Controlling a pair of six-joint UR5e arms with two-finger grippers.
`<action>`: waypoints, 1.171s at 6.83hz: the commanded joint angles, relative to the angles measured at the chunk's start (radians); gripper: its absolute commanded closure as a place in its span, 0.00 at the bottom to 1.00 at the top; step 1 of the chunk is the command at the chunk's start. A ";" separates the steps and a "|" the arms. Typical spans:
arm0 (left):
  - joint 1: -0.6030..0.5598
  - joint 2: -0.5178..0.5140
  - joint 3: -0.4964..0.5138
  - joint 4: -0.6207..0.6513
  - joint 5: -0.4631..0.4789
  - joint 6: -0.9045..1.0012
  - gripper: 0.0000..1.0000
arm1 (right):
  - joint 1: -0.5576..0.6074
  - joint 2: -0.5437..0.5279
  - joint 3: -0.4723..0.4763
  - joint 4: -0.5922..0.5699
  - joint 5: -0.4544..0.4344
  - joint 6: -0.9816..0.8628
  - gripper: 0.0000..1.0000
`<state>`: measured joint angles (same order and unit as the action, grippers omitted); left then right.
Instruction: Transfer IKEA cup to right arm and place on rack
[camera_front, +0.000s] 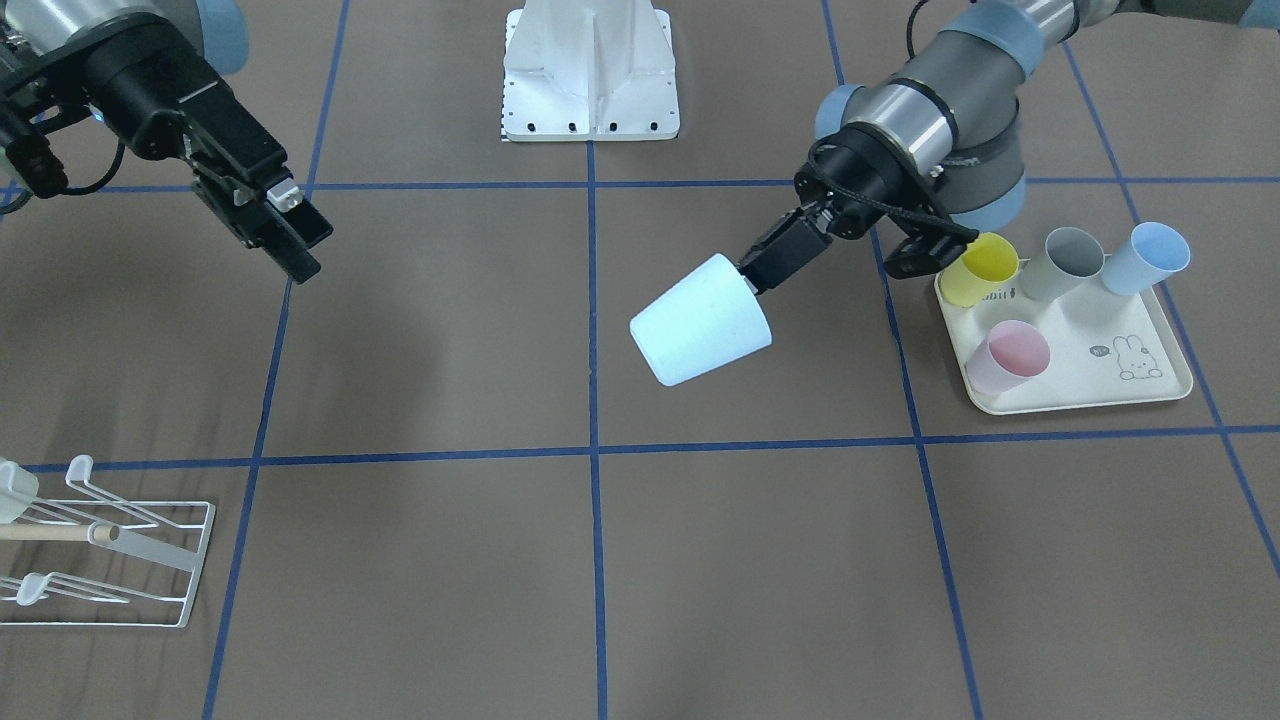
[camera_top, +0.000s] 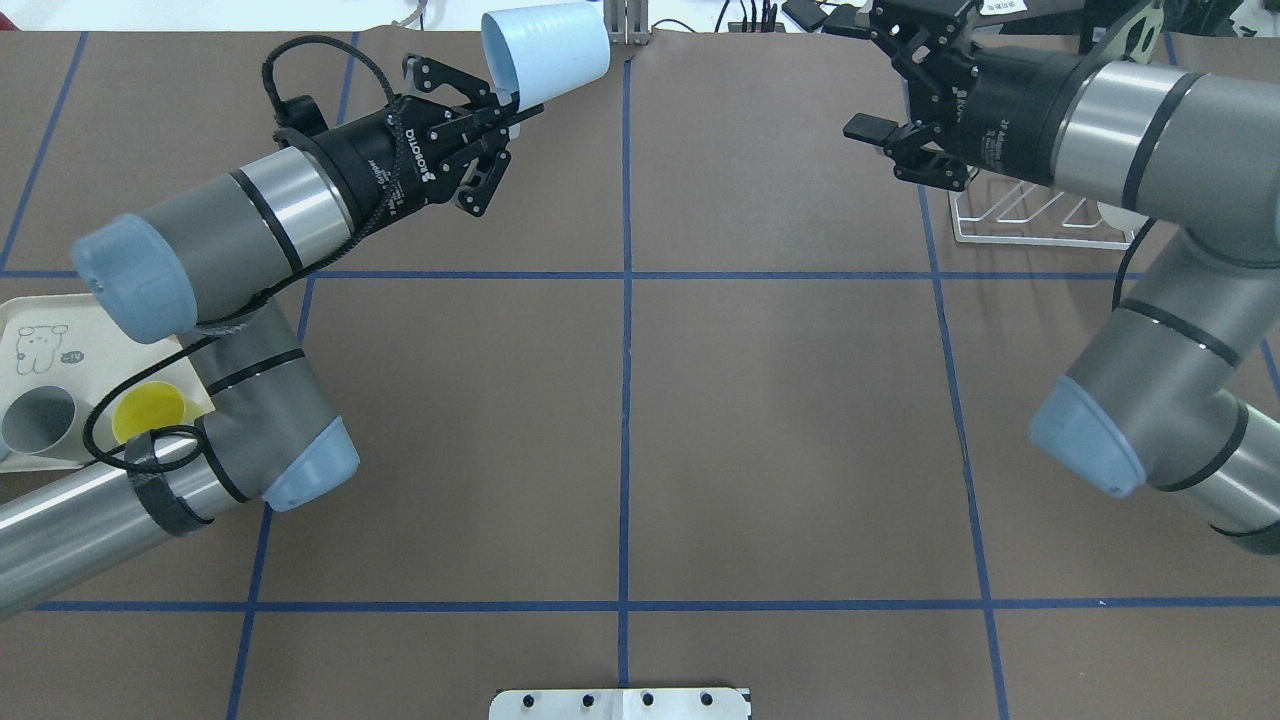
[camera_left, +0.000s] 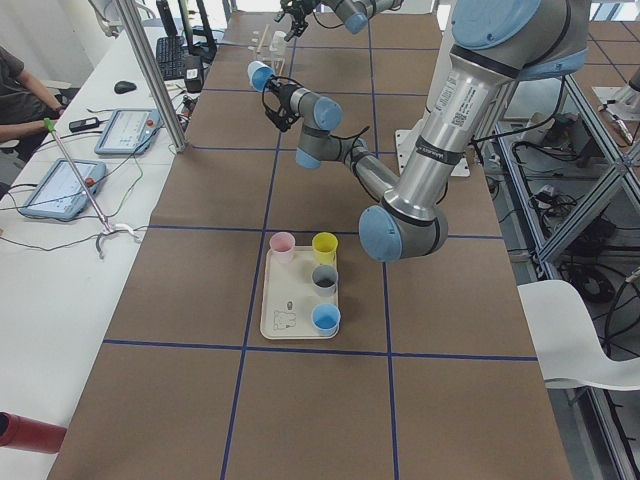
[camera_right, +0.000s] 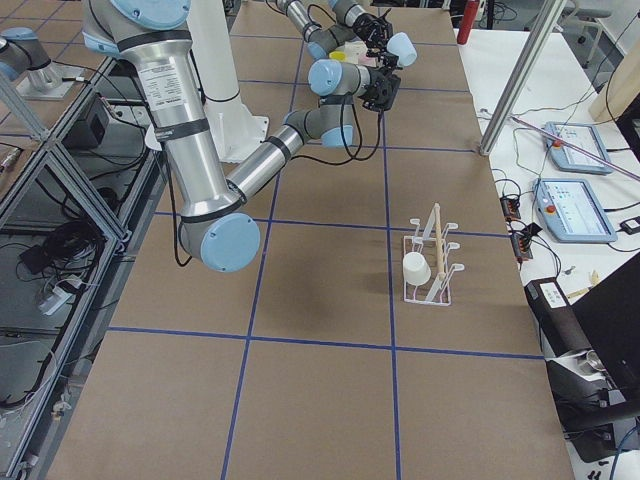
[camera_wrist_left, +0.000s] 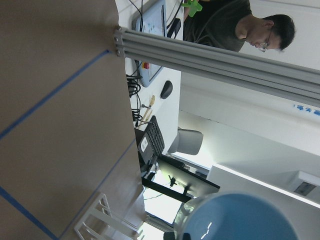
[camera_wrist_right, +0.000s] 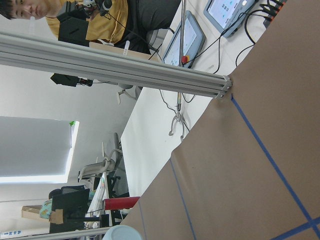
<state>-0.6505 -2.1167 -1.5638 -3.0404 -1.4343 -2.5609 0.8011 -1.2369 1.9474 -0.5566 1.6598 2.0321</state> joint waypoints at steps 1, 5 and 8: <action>0.023 -0.057 0.062 -0.054 0.061 -0.108 1.00 | -0.129 0.054 -0.016 0.027 -0.180 0.025 0.00; 0.049 -0.077 0.065 -0.046 0.069 -0.119 1.00 | -0.206 0.125 -0.076 0.027 -0.275 0.023 0.00; 0.077 -0.103 0.093 -0.040 0.075 -0.119 1.00 | -0.207 0.152 -0.107 0.026 -0.281 0.023 0.00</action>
<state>-0.5817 -2.2142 -1.4746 -3.0814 -1.3618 -2.6789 0.5951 -1.0917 1.8493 -0.5295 1.3803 2.0555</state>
